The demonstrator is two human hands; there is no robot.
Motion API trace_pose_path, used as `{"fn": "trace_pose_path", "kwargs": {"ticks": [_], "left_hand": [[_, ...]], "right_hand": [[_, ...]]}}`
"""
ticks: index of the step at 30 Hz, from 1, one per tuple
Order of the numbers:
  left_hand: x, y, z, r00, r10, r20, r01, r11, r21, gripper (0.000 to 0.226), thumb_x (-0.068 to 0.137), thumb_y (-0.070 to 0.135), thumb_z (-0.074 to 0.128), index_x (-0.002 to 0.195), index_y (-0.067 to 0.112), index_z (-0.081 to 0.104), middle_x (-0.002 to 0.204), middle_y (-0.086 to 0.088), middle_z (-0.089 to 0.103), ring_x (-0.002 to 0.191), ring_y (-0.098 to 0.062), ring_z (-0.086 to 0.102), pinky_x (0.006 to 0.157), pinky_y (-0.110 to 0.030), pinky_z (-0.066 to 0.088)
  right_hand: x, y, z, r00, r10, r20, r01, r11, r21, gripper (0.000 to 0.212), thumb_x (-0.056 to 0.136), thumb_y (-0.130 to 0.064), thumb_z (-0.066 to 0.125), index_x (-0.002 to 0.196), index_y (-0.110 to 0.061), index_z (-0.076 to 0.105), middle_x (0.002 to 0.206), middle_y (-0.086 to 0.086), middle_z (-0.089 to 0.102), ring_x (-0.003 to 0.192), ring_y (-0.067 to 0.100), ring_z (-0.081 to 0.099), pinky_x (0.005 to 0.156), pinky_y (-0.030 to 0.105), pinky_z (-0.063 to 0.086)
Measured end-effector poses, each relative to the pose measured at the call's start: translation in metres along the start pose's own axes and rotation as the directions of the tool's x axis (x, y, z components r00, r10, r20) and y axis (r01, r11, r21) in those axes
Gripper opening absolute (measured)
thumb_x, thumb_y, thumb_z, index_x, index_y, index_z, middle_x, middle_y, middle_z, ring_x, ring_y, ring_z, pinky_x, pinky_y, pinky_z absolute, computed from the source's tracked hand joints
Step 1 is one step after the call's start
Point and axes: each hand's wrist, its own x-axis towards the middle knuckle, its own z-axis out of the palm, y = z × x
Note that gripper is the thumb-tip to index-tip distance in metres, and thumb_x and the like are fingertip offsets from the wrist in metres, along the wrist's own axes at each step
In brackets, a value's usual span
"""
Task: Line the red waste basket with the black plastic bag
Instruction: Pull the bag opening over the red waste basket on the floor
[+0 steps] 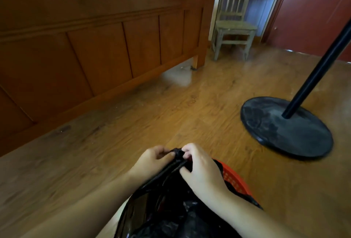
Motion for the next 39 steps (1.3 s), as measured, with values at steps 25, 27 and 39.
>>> {"fn": "trace_pose_path", "kwargs": {"ticks": [25, 27, 39], "left_hand": [[0.013, 0.012, 0.002, 0.997, 0.046, -0.062, -0.034, 0.983, 0.181, 0.020, 0.086, 0.024, 0.055, 0.068, 0.029, 0.058, 0.076, 0.012, 0.062, 0.070, -0.001, 0.057, 0.054, -0.011, 0.040], [0.011, 0.004, -0.004, 0.998, 0.025, -0.054, -0.017, 0.989, 0.148, 0.018, 0.086, 0.023, 0.058, 0.069, 0.028, 0.060, 0.078, 0.011, 0.064, 0.072, -0.002, 0.059, 0.058, -0.013, 0.043], [0.006, -0.010, -0.016, 0.973, 0.163, -0.160, -0.101, 0.935, 0.339, 0.033, 0.080, 0.032, 0.067, 0.108, 0.023, 0.051, 0.096, 0.008, 0.053, 0.089, -0.009, 0.051, 0.076, -0.018, 0.039]], "right_hand": [[0.014, 0.040, -0.021, 0.974, 0.219, 0.065, -0.211, 0.971, -0.111, 0.020, 0.078, -0.020, 0.059, 0.095, -0.023, 0.050, 0.101, -0.007, 0.049, 0.086, 0.011, 0.048, 0.070, 0.022, 0.040], [0.014, 0.050, -0.029, 0.977, 0.207, 0.055, -0.201, 0.975, -0.095, 0.015, 0.078, -0.013, 0.060, 0.085, -0.025, 0.053, 0.096, -0.007, 0.056, 0.083, 0.010, 0.051, 0.069, 0.022, 0.041], [0.024, 0.080, -0.043, 0.944, 0.323, -0.066, -0.308, 0.936, 0.173, 0.018, 0.084, -0.013, 0.059, 0.073, -0.028, 0.058, 0.081, -0.008, 0.062, 0.073, -0.004, 0.054, 0.052, 0.003, 0.038]]}}
